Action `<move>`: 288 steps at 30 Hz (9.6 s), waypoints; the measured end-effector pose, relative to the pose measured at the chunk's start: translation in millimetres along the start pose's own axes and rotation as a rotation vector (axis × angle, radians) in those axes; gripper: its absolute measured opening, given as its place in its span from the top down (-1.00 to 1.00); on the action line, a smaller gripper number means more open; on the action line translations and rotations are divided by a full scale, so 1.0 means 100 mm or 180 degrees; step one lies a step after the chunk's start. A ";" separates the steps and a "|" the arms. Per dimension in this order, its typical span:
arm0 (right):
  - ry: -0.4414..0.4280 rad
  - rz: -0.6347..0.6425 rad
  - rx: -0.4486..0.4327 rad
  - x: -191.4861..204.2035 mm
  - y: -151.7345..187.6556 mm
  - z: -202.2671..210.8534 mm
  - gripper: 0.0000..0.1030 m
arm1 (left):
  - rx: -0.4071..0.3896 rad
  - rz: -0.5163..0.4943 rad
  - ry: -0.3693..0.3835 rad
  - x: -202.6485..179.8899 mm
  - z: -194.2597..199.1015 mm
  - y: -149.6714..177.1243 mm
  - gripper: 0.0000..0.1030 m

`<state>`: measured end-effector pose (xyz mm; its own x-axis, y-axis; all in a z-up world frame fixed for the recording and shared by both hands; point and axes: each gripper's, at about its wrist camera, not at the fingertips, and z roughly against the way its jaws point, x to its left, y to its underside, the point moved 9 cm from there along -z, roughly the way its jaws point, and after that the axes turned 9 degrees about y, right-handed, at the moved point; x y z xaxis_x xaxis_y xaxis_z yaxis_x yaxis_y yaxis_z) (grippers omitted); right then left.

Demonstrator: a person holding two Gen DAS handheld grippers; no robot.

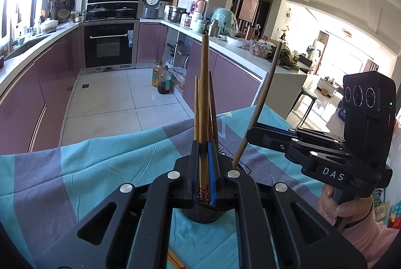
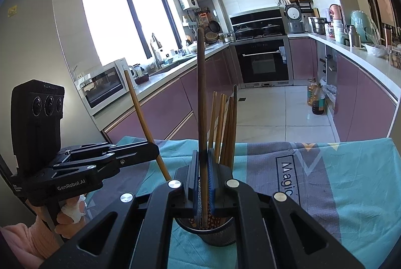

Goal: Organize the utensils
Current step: 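Lower the upright chopstick into the black mesh cup, then open the left gripper to release the chopstick and pull back, then move the open left gripper over the two remaining chopsticks, then close the left gripper on one chopstick while the right gripper closes on the other, then lift both wooden chopsticks upright, one in each gripper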

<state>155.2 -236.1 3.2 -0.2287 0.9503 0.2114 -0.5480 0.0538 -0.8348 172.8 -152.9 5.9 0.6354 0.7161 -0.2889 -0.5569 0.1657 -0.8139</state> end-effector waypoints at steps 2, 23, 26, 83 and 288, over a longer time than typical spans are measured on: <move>-0.0001 -0.0007 0.0017 -0.01 0.02 -0.02 0.89 | 0.0019 -0.0012 -0.0009 -0.01 -0.01 0.00 0.86; 0.0015 -0.0062 0.0205 -0.07 0.15 -0.23 0.89 | 0.0217 -0.0061 -0.0017 0.03 -0.26 0.00 0.86; 0.0021 -0.0075 0.0213 -0.07 0.14 -0.25 0.89 | 0.0223 -0.0070 -0.0021 0.04 -0.27 0.00 0.86; -0.0542 0.0407 0.0751 0.70 1.07 -0.25 0.16 | -0.0103 0.0129 -0.0999 1.00 0.54 0.91 -0.37; -0.0216 0.0170 0.0211 0.37 0.69 0.26 0.89 | 0.0127 0.0308 -0.0149 0.34 0.24 1.08 0.85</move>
<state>87.7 -204.6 -33.7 -0.3118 0.9281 0.2034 -0.5851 -0.0189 -0.8107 121.6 -94.7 -79.9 0.5524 0.7608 -0.3407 -0.6359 0.1203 -0.7624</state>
